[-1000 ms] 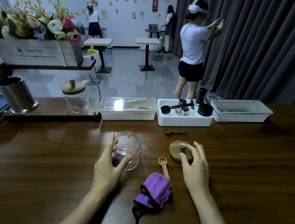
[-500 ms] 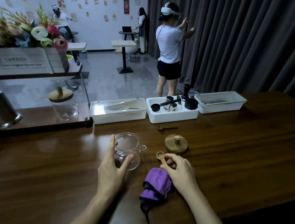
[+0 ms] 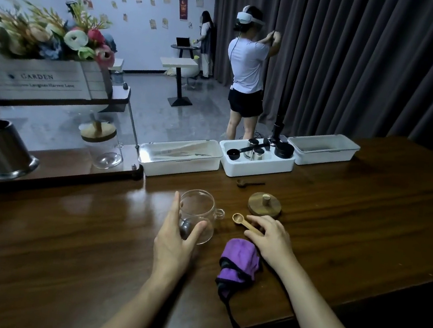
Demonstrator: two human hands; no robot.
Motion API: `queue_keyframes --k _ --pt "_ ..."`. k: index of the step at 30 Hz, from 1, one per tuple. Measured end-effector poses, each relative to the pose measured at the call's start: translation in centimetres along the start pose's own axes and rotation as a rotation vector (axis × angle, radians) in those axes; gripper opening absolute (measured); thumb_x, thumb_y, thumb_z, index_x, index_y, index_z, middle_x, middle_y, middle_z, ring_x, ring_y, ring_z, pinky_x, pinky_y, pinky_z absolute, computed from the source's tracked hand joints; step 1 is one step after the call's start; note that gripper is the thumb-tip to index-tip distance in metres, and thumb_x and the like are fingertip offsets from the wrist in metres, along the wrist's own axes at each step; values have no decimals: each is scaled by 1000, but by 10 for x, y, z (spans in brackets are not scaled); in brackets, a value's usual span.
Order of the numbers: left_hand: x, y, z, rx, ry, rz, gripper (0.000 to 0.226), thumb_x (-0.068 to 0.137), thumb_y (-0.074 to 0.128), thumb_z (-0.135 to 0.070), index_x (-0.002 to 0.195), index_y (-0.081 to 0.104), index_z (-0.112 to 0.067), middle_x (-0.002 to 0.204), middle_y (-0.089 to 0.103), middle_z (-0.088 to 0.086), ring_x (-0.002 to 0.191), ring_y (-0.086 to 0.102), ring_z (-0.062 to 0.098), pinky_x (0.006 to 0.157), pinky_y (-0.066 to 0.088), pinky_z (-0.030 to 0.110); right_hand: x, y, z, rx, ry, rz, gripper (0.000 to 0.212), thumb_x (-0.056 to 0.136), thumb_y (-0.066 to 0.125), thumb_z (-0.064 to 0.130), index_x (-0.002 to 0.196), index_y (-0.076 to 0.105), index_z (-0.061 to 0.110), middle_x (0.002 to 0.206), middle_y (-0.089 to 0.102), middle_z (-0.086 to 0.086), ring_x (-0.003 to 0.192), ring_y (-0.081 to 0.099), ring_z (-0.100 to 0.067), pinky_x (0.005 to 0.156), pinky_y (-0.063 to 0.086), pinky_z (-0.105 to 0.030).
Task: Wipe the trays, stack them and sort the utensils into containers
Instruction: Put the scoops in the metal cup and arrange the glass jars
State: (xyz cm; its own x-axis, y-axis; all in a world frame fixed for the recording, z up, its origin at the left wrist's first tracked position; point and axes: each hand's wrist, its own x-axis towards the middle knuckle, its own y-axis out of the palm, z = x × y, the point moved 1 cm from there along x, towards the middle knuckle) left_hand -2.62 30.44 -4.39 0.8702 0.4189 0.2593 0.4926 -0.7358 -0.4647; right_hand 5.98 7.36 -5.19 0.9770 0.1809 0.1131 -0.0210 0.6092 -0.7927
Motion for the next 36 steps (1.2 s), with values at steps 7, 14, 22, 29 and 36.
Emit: queue_keyframes --k 7,14,22,29,36 --pt "1 1 1 -46 -8 -26 96 74 70 -70 154 17 -61 131 53 -27 108 57 -4 89 43 25 -6 -2 -17 -96 -1 -78 26 93 68 37 117 71 29 106 57 14 99 49 -6 82 42 -21" --pt "0 4 1 -34 8 -89 93 75 74 -69 151 19 -65 143 55 -25 122 61 4 103 51 36 18 -18 -7 354 -8 2 16 92 71 23 107 74 30 97 70 17 86 63 2 72 46 -10" --pt "-8 2 2 3 -25 -131 92 76 77 -65 150 22 -66 139 55 -29 123 59 -2 106 50 34 43 -26 37 762 -37 -5 22 100 56 7 106 73 18 85 76 -2 64 65 -6 59 55 -20" --pt "-6 4 6 15 -34 -132 93 78 80 -58 154 25 -57 144 56 -24 123 58 -7 107 48 28 52 -19 78 974 -90 141 2 96 62 3 95 64 3 78 75 -11 67 68 -18 61 55 -23" --pt "-5 2 3 33 -6 -126 91 78 77 -64 148 19 -68 136 53 -36 115 62 -5 100 48 22 51 -5 97 793 -123 154 12 94 64 6 94 66 18 76 73 -2 70 71 -17 65 57 -28"
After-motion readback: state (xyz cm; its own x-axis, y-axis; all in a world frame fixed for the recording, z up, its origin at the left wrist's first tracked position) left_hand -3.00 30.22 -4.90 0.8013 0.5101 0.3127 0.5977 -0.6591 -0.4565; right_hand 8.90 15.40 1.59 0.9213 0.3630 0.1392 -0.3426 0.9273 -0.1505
